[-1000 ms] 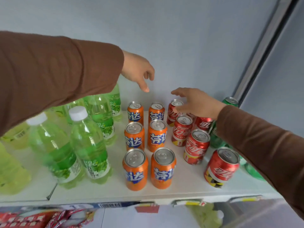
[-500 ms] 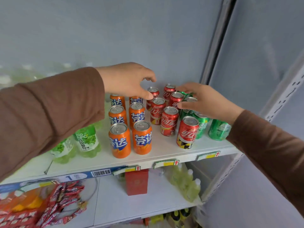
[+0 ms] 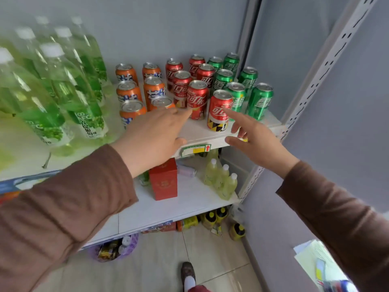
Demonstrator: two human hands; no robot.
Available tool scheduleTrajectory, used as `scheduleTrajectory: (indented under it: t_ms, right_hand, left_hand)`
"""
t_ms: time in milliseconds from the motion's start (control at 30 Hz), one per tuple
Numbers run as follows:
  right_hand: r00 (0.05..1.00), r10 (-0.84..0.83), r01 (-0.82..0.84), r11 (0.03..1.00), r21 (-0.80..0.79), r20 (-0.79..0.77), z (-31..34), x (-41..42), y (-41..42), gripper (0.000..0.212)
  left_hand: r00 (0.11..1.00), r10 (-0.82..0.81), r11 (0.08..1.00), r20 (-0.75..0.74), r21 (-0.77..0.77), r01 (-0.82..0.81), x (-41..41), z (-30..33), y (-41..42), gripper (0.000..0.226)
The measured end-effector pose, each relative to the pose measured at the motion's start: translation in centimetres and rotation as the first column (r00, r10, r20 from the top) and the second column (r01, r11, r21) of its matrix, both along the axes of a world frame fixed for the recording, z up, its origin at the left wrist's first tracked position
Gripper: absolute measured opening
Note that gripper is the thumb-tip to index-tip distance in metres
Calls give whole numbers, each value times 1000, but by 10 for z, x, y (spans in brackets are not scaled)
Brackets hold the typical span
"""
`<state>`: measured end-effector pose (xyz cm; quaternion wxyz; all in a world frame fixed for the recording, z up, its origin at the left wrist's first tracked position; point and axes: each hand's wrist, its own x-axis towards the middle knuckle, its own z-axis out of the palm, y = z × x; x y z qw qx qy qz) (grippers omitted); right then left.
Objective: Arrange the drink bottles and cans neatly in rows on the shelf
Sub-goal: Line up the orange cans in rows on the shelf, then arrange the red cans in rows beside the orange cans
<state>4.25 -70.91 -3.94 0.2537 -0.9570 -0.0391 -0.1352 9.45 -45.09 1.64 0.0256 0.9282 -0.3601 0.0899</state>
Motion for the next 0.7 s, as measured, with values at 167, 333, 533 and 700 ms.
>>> scheduleTrajectory:
  t_ms: [167, 333, 533, 700]
  right_hand:
    - [997, 13, -10, 999, 36, -81, -55, -15, 14, 76]
    - [994, 25, -26, 1000, -8, -109, -97, -15, 18, 78]
    - [995, -21, 5, 987, -160, -99, -130, -2, 19, 82]
    - [997, -35, 13, 954, -298, -68, -144, 7, 23, 86]
  left_hand:
    - [997, 71, 996, -1, 57, -71, -23, -71, -8, 80]
    - [996, 90, 986, 2, 140, -89, -31, -118, -20, 89]
    - [993, 116, 972, 18, 202, -118, -30, -164, -34, 98]
    - [989, 143, 962, 26, 233, -145, -28, -190, -40, 103]
